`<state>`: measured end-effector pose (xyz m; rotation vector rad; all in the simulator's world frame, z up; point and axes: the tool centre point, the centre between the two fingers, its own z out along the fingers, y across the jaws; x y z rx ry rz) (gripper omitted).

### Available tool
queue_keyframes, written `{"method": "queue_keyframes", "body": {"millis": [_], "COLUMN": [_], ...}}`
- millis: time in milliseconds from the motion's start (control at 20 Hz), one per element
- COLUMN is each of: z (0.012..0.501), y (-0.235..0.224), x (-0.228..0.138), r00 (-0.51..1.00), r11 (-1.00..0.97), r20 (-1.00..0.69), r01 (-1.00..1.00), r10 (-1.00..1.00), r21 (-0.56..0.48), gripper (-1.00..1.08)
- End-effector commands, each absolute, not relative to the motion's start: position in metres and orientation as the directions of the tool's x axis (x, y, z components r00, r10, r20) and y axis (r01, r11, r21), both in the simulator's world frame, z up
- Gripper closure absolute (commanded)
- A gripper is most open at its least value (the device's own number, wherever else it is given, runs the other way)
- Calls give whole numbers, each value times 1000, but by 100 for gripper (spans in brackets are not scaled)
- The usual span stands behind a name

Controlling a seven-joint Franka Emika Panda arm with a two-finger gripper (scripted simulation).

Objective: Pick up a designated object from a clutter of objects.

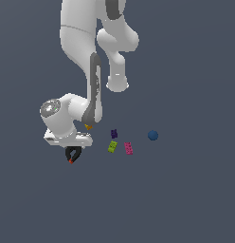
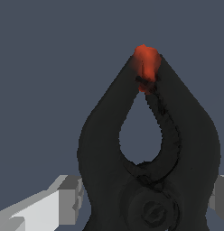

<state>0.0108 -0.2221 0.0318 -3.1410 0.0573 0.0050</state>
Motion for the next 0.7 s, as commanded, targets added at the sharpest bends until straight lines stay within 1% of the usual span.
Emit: {"method": "queue_keyframes", "body": {"millis": [0,250,650], "z": [42,72,138], "y": [-211,-176,-97], "x": [13,18,29], "r00": [999,999,999], "r11": [-999,-999,-999], "r20": [0,0,-1], "r01": [-35,-35,-35], "r10": [-35,-35,-35], "r21": [1,1,2], "gripper": [108,108,108]}}
